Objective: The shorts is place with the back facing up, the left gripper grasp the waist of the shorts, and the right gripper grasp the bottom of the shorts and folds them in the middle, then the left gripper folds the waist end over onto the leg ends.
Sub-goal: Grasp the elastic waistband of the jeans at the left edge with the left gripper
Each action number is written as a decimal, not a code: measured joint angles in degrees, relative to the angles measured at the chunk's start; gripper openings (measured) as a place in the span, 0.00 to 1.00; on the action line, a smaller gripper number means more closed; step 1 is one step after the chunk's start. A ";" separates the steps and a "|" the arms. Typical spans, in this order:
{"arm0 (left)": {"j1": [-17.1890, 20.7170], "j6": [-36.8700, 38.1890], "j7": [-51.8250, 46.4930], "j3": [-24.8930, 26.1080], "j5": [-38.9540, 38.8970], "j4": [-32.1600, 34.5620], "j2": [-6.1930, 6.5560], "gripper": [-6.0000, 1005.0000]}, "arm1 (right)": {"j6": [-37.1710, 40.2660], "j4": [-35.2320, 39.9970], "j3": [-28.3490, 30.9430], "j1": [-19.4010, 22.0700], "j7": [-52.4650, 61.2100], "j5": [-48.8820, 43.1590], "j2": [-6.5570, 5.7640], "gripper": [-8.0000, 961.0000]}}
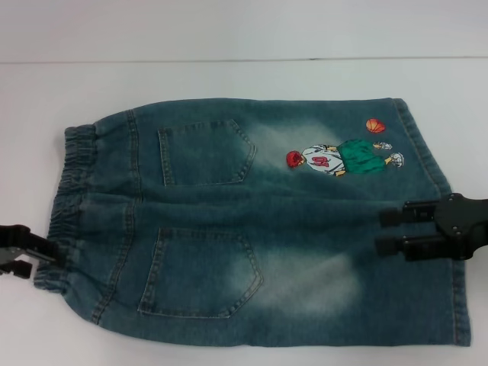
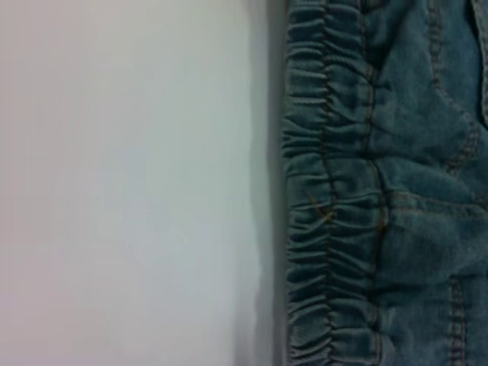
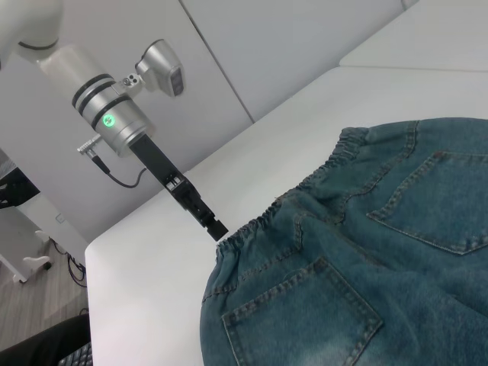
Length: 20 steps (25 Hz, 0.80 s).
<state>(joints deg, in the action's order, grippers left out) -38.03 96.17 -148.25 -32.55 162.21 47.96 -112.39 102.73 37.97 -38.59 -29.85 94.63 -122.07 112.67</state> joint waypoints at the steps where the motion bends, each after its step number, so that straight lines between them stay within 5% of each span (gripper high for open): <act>1: 0.06 0.07 -0.02 0.01 0.24 0.28 0.02 0.58 | 0.00 0.00 0.00 0.03 0.00 0.00 0.01 0.77; 20: 0.14 -1.37 0.19 -0.41 1.18 0.06 -0.91 0.54 | 0.01 -0.09 0.00 0.23 -0.06 0.00 0.24 0.77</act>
<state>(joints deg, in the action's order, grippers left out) -37.88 94.80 -148.05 -32.96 163.39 48.03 -113.30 102.74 37.88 -38.58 -29.62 94.57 -122.08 112.91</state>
